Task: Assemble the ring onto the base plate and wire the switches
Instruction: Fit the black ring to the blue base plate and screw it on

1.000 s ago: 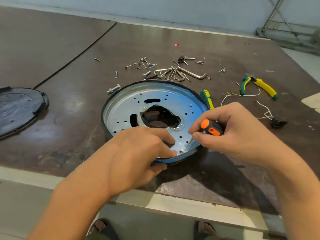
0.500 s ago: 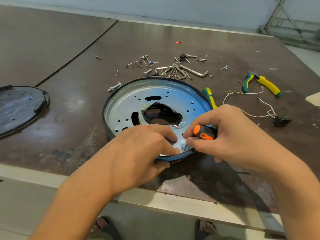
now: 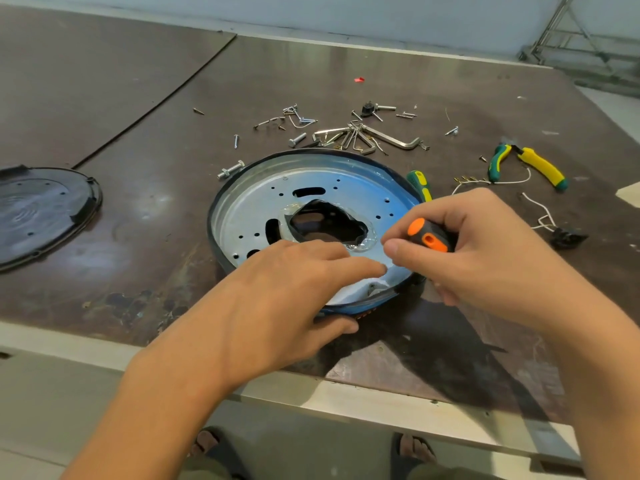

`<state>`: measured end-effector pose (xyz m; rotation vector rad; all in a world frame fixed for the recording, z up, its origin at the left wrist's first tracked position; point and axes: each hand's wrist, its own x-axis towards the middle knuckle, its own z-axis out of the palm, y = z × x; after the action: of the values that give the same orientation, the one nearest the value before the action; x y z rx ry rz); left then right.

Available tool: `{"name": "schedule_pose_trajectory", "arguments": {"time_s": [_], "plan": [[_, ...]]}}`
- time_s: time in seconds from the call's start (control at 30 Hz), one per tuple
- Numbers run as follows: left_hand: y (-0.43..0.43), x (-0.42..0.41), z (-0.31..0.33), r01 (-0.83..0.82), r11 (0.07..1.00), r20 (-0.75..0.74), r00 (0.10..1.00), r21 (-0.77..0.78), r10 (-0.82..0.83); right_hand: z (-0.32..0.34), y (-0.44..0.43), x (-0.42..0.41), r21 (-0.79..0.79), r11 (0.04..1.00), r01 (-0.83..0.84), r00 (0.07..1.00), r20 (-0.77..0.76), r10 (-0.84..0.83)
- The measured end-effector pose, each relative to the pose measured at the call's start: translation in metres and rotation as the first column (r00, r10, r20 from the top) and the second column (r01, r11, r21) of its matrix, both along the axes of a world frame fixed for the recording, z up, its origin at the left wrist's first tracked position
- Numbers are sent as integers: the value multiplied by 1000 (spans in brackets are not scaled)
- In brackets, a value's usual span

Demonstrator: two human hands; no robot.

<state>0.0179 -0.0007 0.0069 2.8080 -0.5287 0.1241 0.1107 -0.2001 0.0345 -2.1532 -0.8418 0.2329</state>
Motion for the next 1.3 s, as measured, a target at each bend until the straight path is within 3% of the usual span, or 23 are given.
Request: {"name": "schedule_pose_trajectory", "arguments": {"time_s": [0.13, 0.6, 0.83, 1.1, 1.3], "plan": [[-2, -1, -1, 22, 998, 42, 999, 56, -25, -4, -5, 5, -102, 995, 0, 1000, 26, 3], [-13, -1, 5, -23, 999, -57, 998, -25, 22, -8, -6, 7, -132, 988, -79, 995, 42, 86], [-14, 13, 7, -98, 983, -199, 978, -153, 67, -16, -9, 12, -92, 995, -41, 997, 59, 46], [-22, 32, 13, -162, 979, -179, 974, -125, 138, -23, -11, 16, -35, 999, -40, 991, 127, 44], [-25, 42, 14, -188, 980, -270, 949, -67, 163, -29, -12, 15, -9, 998, -65, 990, 124, 66]]}}
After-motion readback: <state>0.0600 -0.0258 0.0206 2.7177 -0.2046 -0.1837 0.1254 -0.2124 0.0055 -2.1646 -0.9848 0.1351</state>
